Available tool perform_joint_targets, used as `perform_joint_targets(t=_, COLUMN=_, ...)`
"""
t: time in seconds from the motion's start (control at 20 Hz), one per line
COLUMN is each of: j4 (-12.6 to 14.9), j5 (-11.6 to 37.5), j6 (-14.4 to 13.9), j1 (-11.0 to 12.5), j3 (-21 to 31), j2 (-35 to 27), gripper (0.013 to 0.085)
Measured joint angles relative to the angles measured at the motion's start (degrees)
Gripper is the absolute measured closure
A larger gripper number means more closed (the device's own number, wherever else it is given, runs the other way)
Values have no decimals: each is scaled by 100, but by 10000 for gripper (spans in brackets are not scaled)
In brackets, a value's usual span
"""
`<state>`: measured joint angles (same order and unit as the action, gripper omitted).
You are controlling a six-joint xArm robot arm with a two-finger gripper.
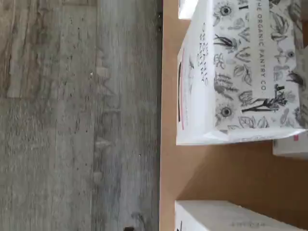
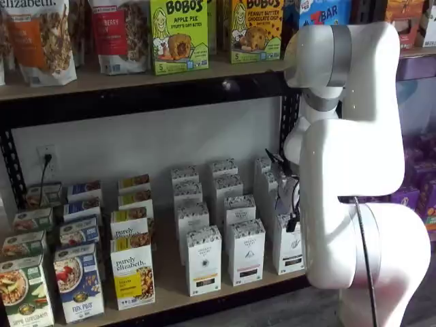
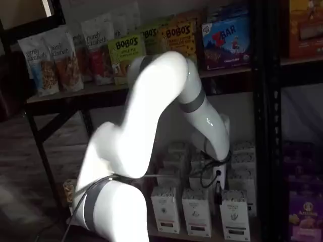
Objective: Pick up the white box with a green strip in the middle, on the bottom shelf, the sixth box from the left
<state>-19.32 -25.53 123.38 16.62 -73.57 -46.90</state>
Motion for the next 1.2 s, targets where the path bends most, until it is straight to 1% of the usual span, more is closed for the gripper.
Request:
perform_joint_targets(t=0.1, j4=194, j5=-232, j6=-213, j1=-24, j3=-203, j2=-100, gripper=130)
perform_joint_targets(t=0.25, j4=255, j5=-305, j6=-309, j1=-58, j3=-332, j2=-186, gripper=130)
perform_joint_targets(t=0.5, j4=565, j5=-287, j6=-623, j1=-102, j3=-551, j2=-376, gripper=130)
perform_joint_targets(t=0.75, j4=1006, j5=-220, j6=-992, j1=-90, j3=-784, j2=-613, gripper=130)
perform_joint_targets(t=1.0, j4=1110, j5=-249, j6=-1059, j1=-64, j3=-1166, j2=-956, gripper=130)
perform_joint_targets(t=1.1, j4=1295, j5=-257, j6=-1222, j1=-63, j3=-1283, j2=-1058, gripper=130)
perform_joint_targets(t=1.2, j4=1611, j5=-338, j6=-1503, j1=-67, j3=-1414, j2=-1155, gripper=130)
